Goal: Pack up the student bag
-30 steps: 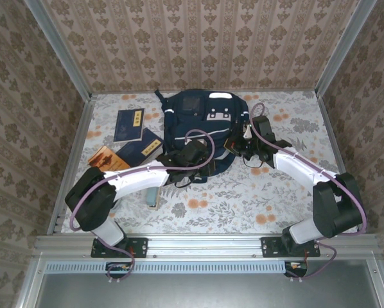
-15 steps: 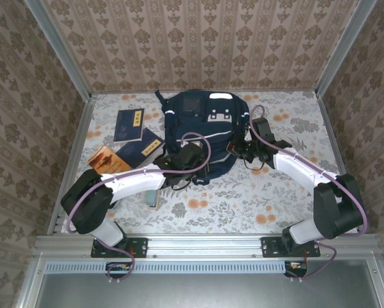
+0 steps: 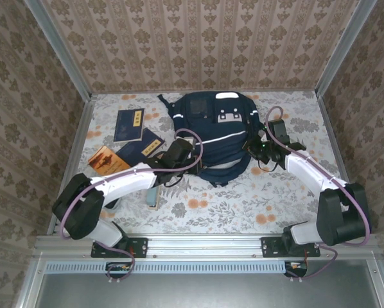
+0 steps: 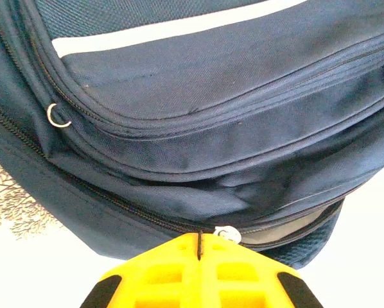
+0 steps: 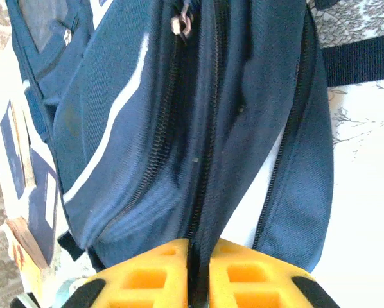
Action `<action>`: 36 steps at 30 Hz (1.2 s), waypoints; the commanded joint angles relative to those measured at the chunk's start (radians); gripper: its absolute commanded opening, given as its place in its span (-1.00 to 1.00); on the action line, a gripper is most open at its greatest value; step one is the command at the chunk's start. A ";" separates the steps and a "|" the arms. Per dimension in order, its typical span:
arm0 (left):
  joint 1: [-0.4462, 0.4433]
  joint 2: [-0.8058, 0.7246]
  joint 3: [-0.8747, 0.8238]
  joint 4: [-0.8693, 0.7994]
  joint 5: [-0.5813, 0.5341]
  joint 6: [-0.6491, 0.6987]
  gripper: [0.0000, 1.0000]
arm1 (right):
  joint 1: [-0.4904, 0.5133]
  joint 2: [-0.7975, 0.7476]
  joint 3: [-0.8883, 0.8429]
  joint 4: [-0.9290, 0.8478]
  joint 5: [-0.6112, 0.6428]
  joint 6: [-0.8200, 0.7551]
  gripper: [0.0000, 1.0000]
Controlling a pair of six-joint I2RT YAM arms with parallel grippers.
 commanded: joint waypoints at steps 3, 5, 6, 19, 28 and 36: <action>-0.039 0.067 0.071 0.055 0.085 0.082 -1.00 | 0.030 -0.061 -0.043 -0.034 -0.009 0.056 0.00; -0.043 0.077 0.087 0.034 0.069 0.080 -1.00 | 0.039 -0.077 -0.069 -0.051 0.012 0.085 0.04; -0.041 0.080 0.096 0.005 0.043 0.076 -1.00 | 0.044 -0.084 -0.077 -0.065 0.026 0.094 0.06; 0.056 0.065 0.130 -0.213 0.134 0.150 -0.24 | 0.140 -0.028 -0.034 -0.064 0.076 0.244 0.17; 0.113 0.011 0.104 -0.213 0.126 0.100 -0.09 | 0.245 0.076 0.143 -0.230 0.274 0.299 0.11; 0.125 -0.033 0.073 -0.205 0.128 0.090 -0.04 | 0.295 0.236 0.271 -0.212 0.197 0.518 0.01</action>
